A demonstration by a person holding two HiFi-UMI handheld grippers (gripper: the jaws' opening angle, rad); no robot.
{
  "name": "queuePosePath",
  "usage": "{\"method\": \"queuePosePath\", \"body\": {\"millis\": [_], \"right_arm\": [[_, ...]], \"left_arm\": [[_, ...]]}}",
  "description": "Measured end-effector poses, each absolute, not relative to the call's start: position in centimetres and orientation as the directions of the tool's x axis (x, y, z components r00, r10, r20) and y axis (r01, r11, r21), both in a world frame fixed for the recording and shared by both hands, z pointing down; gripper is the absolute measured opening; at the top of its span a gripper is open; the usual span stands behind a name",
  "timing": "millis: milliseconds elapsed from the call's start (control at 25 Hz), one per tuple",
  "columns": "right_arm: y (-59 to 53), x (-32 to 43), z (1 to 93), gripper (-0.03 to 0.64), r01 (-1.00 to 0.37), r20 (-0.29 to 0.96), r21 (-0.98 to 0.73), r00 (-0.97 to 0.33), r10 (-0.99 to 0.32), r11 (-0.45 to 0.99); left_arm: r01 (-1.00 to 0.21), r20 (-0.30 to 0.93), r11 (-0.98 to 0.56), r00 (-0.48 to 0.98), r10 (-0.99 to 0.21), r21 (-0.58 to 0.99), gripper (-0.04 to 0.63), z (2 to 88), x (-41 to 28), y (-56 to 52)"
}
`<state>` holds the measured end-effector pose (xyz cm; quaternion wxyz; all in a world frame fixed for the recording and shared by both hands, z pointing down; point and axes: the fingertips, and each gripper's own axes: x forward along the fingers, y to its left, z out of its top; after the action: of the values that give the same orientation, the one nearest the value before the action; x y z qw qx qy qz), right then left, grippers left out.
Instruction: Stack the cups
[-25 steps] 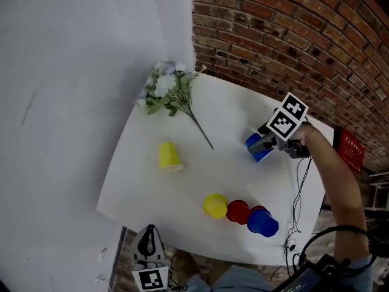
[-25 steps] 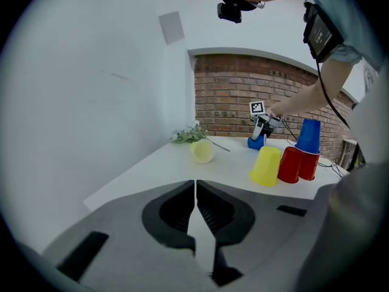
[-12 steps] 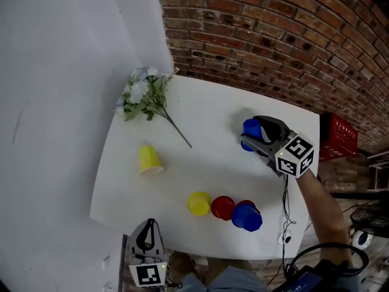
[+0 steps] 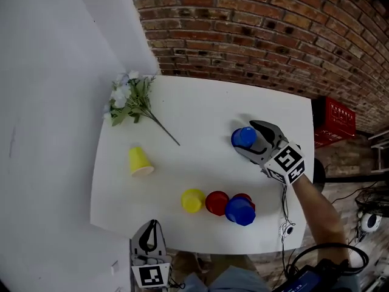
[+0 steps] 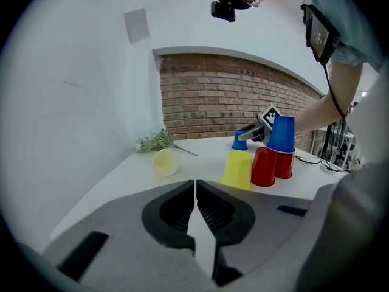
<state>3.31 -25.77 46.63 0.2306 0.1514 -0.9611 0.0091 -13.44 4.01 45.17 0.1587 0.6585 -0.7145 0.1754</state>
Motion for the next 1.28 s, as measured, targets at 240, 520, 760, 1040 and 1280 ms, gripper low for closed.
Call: {"method": "queuePosePath", "body": {"millis": [240,520,760,1040,1280], "right_arm": [[-26.5,3.5,45.8,0.245,-0.351,0.462,0.056,-0.821,-0.336,0.935],[-21.3,0.6,35.8,0.241,-0.2,0.346,-0.047,-0.922,-0.172,0.979],[-11.7,-2.9,30.0,0.241,0.213,0.23,-0.039,-0.949,0.216,0.976],[-4.7,-3.9,29.9,0.239,0.532,0.233,-0.115,-0.806,0.544,0.839],[-2.0,-3.6,31.7,0.239,0.701,0.254,-0.121,-0.663,0.704,0.703]], "left_arm": [[-0.998,0.439,0.045,-0.063,-0.896,-0.05,0.017,45.1,-13.8,3.8],[-0.998,0.417,-0.046,0.022,-0.909,-0.048,0.017,44.4,-13.4,5.7],[-0.998,0.366,0.035,-0.053,-0.929,-0.057,0.017,43.4,-13.4,8.4],[-0.989,0.344,0.127,-0.145,-0.928,-0.075,0.017,43.4,-12.6,11.1],[-0.973,0.326,0.2,-0.226,-0.918,-0.111,0.017,43.2,-12.2,13.6]]}}
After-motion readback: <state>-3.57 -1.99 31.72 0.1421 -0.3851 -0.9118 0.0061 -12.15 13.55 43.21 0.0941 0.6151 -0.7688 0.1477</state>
